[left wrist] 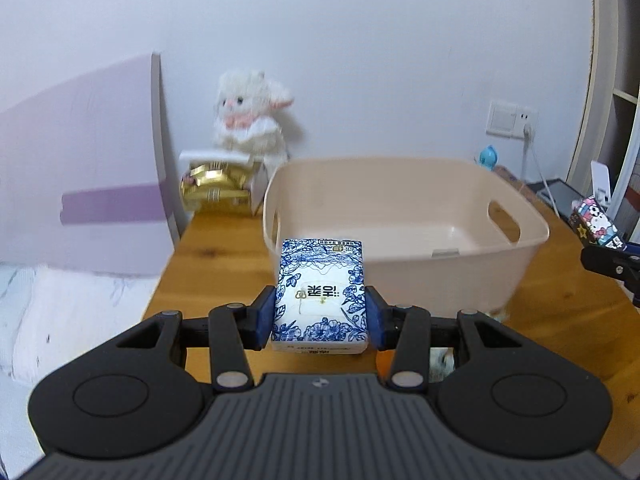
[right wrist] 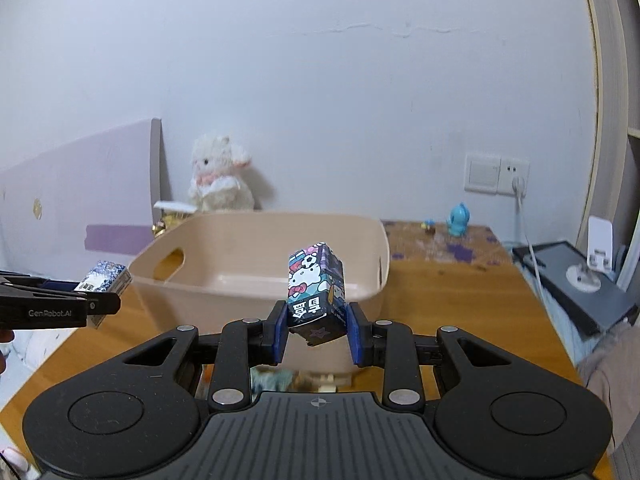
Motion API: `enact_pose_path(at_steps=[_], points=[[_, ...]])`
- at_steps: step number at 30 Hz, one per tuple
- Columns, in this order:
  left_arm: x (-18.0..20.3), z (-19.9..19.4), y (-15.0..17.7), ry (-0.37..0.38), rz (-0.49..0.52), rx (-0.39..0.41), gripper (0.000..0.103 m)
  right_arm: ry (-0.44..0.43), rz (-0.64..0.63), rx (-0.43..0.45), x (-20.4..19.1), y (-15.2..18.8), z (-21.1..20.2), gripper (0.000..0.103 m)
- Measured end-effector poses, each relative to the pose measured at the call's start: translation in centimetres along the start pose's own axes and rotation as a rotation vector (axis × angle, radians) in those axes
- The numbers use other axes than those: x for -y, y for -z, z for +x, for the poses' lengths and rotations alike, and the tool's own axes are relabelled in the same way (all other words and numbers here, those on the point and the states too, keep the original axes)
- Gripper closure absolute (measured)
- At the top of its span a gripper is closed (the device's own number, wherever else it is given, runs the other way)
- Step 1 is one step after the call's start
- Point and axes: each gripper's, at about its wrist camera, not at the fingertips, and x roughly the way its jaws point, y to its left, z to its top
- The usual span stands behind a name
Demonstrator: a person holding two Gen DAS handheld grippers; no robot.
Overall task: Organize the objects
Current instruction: 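Carry both boxes over the basket and open both grippers to drop them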
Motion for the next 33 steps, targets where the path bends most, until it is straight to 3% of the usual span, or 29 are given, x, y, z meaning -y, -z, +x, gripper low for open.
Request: enact_pose_path(at_steps=[7, 13, 23, 28, 33], points=[[1.2, 2.5, -3.4, -0.014, 0.03, 0.038, 0.055, 0.027, -0.001, 0.041, 0.3, -2.6, 2.7, 0.075], [2.3, 6.7, -5.6, -0.028, 0.043, 0.016, 0.055, 0.049, 0.006, 0.03, 1.4, -4.5, 6.3, 0.075], [3.6, 14.9, -6.3, -0.042, 0.066, -0.13, 0.055, 0.076, -0.045, -0.119, 1.6, -4.6, 13.8, 0.075], [3.5, 16.8, -5.7, -0.051, 0.069, -0.199, 0.055, 0.087, -0.075, -0.197, 1.3, -3.4, 16.2, 0.075], [3.7, 17.2, -5.2, -0.061, 0.076, -0.219, 0.055, 0.082, -0.085, -0.236, 1.1, -2.7, 17.2, 0.074]])
